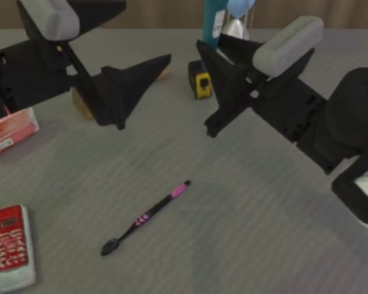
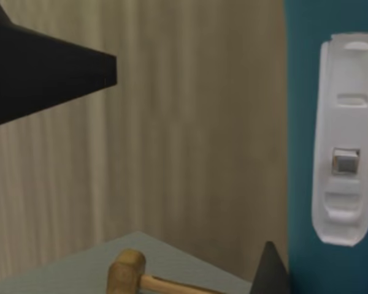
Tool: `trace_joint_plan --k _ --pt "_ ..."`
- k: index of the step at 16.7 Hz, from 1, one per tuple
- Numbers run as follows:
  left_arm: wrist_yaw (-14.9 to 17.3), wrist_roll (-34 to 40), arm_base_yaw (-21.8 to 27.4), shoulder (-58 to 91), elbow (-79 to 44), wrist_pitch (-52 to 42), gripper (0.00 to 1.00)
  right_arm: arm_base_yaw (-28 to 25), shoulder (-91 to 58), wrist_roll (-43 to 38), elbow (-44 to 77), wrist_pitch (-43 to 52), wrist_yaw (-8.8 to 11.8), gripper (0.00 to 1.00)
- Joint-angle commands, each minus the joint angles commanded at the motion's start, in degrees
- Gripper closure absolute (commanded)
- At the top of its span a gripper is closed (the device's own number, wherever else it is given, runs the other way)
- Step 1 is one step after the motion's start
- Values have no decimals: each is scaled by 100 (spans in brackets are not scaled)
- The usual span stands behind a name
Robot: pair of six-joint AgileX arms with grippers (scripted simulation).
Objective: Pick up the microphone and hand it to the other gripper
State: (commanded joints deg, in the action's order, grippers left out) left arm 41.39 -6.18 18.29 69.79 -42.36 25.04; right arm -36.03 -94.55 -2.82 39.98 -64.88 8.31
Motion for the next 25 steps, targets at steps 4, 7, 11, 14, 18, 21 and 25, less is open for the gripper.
trace_joint_plan --k 4,7,11,14,18,21,25 --pt "48 -4 21 76 -41 21 0 0 0 0 0 0 0 100" --pt "-11 1 60 151 -100 39 0 0 0 0 0 0 0 100" --pt "-434 17 520 939 -710 239 0 0 0 0 0 0 0 100" --pt "-846 33 938 1626 -1238 403 0 0 0 0 0 0 0 100" --pt "-1090 45 1190 1994 -1536 490 0 0 0 0 0 0 0 100" --pt "-1090 45 1190 1994 -1536 490 0 0 0 0 0 0 0 100" --pt "-1090 45 1190 1994 -1536 490 30 0 0 0 0 0 0 100"
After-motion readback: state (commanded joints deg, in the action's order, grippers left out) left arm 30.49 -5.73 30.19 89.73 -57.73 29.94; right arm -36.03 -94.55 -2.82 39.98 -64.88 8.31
